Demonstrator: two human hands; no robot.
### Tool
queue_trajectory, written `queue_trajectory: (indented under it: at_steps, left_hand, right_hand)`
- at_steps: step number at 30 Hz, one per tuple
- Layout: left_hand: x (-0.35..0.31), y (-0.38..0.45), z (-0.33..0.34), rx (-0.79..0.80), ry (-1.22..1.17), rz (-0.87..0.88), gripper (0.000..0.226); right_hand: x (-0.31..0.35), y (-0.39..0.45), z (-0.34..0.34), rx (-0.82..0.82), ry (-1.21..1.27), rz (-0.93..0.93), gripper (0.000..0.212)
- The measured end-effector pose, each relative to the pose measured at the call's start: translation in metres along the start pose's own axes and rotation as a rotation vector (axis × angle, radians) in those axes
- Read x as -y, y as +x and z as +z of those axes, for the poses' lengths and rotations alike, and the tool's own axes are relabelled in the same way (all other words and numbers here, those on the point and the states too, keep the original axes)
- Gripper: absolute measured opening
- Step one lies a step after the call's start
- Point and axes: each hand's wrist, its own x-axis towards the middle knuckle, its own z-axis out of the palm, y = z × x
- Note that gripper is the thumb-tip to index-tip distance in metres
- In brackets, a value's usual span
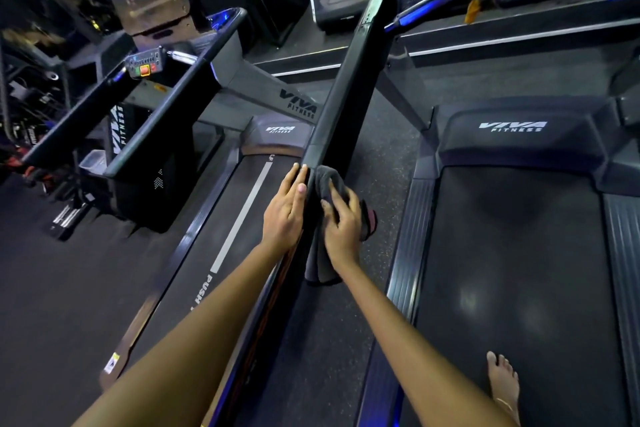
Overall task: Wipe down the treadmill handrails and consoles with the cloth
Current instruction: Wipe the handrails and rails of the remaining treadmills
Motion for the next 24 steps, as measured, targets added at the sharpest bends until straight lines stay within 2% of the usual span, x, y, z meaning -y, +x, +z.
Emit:
queue_trajectory:
  at_steps: [3,9,14,17,21,24]
  left_hand:
    - [0.001,0.0,-0.001,0.006,0.002,-0.005,0.074]
    - [0.001,0.0,0.0,0.007,0.013,0.003,0.073]
    - [0.001,0.001,-0.001,0.003,0.027,0.014,0.075]
    - [0.003,0.002,0.0,0.001,0.061,0.018,0.075]
    - [0.006,0.005,0.002,0.016,0.143,0.028,0.089]
    - [0.0,0.004,0.002,0.032,0.283,-0.001,0.082]
  right_hand:
    - [-0.008,-0.03,-0.001,0.024,-0.012,-0.077,0.05]
    - [-0.015,0.019,0.002,-0.021,0.038,0.158,0.039]
    - [0.001,0.009,0.0,0.002,-0.019,-0.069,0.04]
    - [-0.012,-0.011,-0.002,0.027,-0.003,-0.044,0.04]
    - [-0.012,0.035,-0.005,0.04,0.058,0.167,0.036]
    - [0.006,0.07,-0.003,0.012,0.0,0.074,0.034]
